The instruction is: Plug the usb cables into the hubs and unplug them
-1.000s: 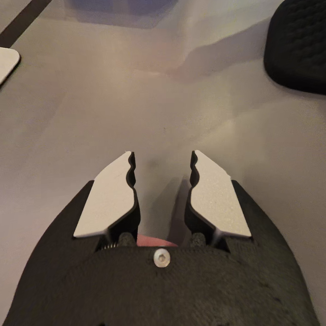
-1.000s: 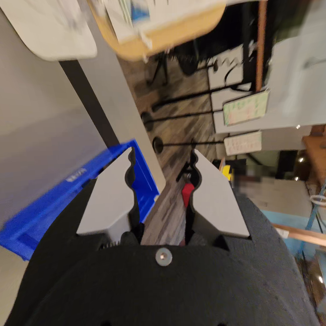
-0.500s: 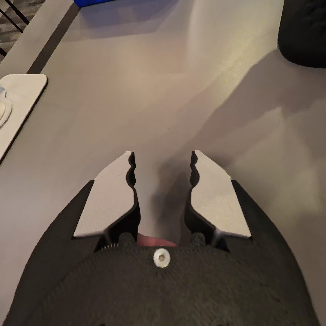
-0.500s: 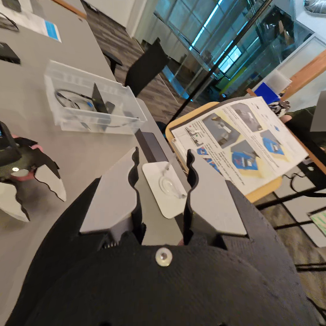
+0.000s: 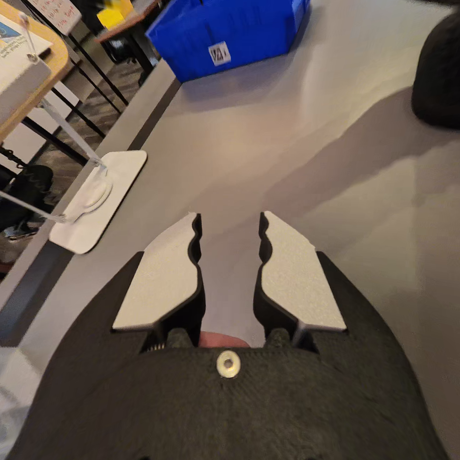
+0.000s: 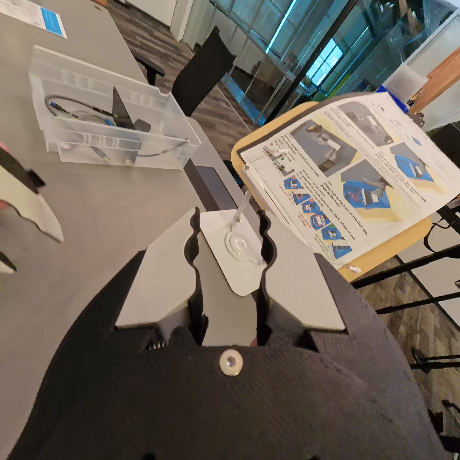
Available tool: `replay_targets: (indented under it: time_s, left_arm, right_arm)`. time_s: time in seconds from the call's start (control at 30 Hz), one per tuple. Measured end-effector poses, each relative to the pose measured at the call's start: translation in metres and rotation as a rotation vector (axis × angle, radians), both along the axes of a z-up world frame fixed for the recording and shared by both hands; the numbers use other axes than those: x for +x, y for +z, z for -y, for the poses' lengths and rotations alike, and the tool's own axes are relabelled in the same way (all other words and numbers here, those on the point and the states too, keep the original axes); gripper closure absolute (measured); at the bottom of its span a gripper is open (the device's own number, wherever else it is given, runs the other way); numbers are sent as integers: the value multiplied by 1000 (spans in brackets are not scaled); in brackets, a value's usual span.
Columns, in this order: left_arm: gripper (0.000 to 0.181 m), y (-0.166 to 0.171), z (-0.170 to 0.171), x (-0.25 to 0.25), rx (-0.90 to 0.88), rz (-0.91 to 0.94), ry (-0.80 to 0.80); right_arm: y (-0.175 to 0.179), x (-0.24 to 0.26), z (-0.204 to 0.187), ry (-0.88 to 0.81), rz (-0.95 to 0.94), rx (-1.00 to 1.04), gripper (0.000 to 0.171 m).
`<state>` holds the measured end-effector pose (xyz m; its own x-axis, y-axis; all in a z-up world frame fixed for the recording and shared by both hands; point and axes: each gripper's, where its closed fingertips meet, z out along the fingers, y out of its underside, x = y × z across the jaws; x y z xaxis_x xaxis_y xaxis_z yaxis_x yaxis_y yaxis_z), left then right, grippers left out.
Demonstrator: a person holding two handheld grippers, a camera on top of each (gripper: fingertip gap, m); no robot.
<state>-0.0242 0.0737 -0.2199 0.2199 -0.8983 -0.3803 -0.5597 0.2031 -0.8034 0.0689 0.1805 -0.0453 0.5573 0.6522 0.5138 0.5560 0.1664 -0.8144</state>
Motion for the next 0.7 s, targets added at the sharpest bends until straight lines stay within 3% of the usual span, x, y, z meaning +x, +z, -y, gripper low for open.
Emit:
replay_targets:
  time_s: [0.2,0.37,0.57,0.7]
  left_arm:
    - [129,53,-40,-65,219,-154,76]
    - [126,91,-118,-152,399,-403,195]
    - [121,70,-217,-259,277,-802,182]
    - [125,48,-259,-293,150,-933,136]
  right_arm:
    - [-8,19,-13,-68,52,20,126]
    - [-11,24,-17,-81,47,12,126]
    - [-28,21,-24,-75,71,-19,127]
    - [-45,17,-31,-69,88,-55,127]
